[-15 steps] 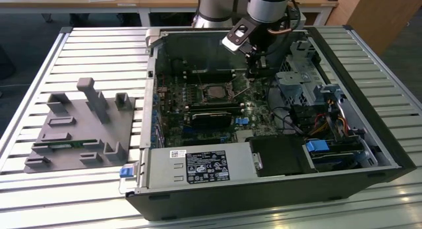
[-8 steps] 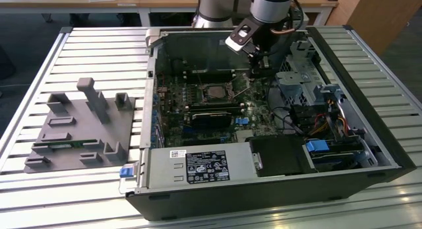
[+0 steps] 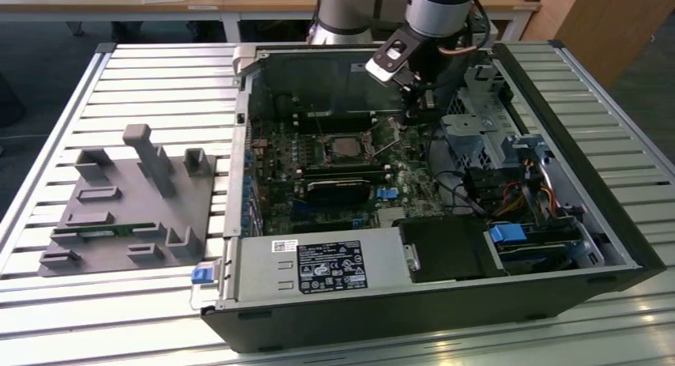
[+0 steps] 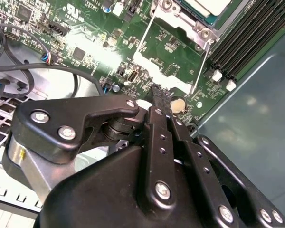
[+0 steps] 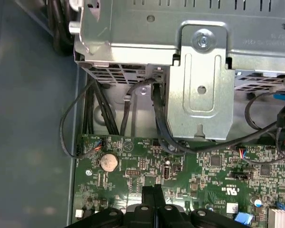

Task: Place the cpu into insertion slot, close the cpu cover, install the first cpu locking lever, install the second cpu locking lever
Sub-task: 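Close the cpu cover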

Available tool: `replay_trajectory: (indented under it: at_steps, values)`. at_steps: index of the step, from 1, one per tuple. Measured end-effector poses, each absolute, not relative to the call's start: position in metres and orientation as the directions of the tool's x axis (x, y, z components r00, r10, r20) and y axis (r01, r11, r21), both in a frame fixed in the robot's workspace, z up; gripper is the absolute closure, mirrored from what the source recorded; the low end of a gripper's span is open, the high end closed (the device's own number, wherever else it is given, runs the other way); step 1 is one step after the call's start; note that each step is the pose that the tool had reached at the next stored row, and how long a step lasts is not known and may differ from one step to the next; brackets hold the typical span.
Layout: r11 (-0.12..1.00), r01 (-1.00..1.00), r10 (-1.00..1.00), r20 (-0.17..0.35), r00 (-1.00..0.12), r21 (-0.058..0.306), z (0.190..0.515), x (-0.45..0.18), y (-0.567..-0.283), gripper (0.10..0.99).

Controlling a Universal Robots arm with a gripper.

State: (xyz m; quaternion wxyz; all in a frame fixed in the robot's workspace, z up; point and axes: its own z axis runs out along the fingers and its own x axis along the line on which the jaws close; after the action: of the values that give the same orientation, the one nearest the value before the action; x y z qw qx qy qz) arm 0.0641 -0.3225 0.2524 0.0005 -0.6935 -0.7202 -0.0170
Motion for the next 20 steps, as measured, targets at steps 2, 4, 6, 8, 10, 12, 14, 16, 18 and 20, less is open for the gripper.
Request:
replay_trajectory:
  at_steps: [2, 4, 6, 8, 10, 12, 14, 16, 18, 20]
  values:
    - [0.038, 0.999, 0.999, 0.024, -0.038, 0.022, 0.252, 0.066, -0.322, 0.965]
    - [0.038, 0.999, 0.999, 0.024, -0.038, 0.019, 0.251, 0.067, -0.322, 0.965]
    - [0.038, 0.999, 0.999, 0.024, -0.038, 0.016, 0.248, 0.068, -0.321, 0.965]
    - [0.038, 0.999, 0.999, 0.024, -0.038, 0.013, 0.246, 0.068, -0.321, 0.965]
    - [0.038, 0.999, 0.999, 0.024, -0.038, 0.011, 0.243, 0.068, -0.321, 0.965]
    - [0.038, 0.999, 0.999, 0.024, -0.038, 0.009, 0.242, 0.068, -0.321, 0.965]
    - [0.038, 0.999, 0.999, 0.024, -0.038, 0.008, 0.241, 0.068, -0.321, 0.965]
    - [0.038, 0.999, 0.999, 0.024, -0.038, 0.008, 0.241, 0.067, -0.321, 0.965]
    - [0.038, 0.999, 0.999, 0.024, -0.038, 0.008, 0.242, 0.068, -0.321, 0.965]
    - [0.038, 0.999, 0.999, 0.024, -0.038, 0.008, 0.242, 0.070, -0.321, 0.965]
